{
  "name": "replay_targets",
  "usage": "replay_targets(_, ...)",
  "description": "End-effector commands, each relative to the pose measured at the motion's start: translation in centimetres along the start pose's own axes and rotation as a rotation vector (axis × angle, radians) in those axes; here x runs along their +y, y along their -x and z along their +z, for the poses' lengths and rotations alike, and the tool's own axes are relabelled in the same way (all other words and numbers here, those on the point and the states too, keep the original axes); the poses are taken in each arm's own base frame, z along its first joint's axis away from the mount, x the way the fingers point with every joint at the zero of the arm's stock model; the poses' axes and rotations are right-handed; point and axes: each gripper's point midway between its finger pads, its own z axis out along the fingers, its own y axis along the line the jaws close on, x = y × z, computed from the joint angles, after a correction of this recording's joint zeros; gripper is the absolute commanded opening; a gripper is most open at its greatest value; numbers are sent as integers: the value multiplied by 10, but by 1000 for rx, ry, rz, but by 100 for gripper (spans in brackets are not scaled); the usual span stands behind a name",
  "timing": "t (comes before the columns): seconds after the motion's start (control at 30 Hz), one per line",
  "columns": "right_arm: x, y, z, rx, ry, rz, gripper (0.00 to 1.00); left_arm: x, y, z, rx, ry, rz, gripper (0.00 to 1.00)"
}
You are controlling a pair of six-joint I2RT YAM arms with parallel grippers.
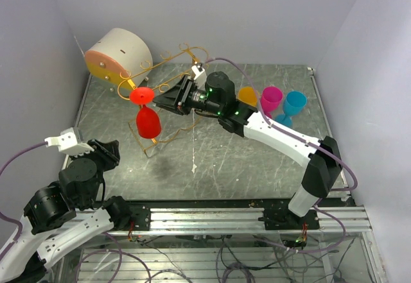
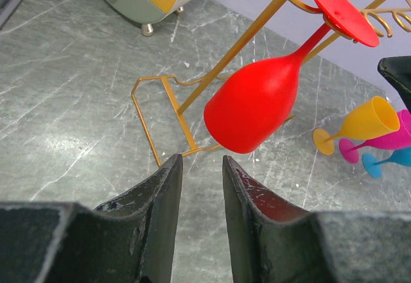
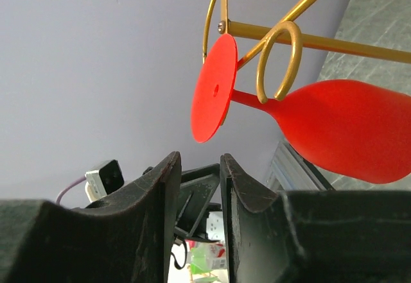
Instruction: Take the wine glass off the wine glass rack
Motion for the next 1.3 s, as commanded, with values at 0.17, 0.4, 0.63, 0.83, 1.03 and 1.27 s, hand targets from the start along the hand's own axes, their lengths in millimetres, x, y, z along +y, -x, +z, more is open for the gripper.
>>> replay_targets(0.17,0,2,15,-51,16,47,31,5,12,-3,-35,18,-35,42)
replay_targets(0.4,-4,5,21,-74,2,53,31,6,12,-4,-39,16,-43,42)
replay_targets(0.63,-2,10,22,-105,4,50,31,6,12,-5,-39,15,-43,42)
replay_targets(0.83,6,10,22,-113,17,40,30,7,13,-5,-42,14,-46,42)
replay_targets(1.03,12,10,23,-119,28,34,30,7,13,-6,-43,13,-50,42)
replay_targets(1.27,15,12,23,-134,21,26,30,7,13,-5,-43,14,-50,42)
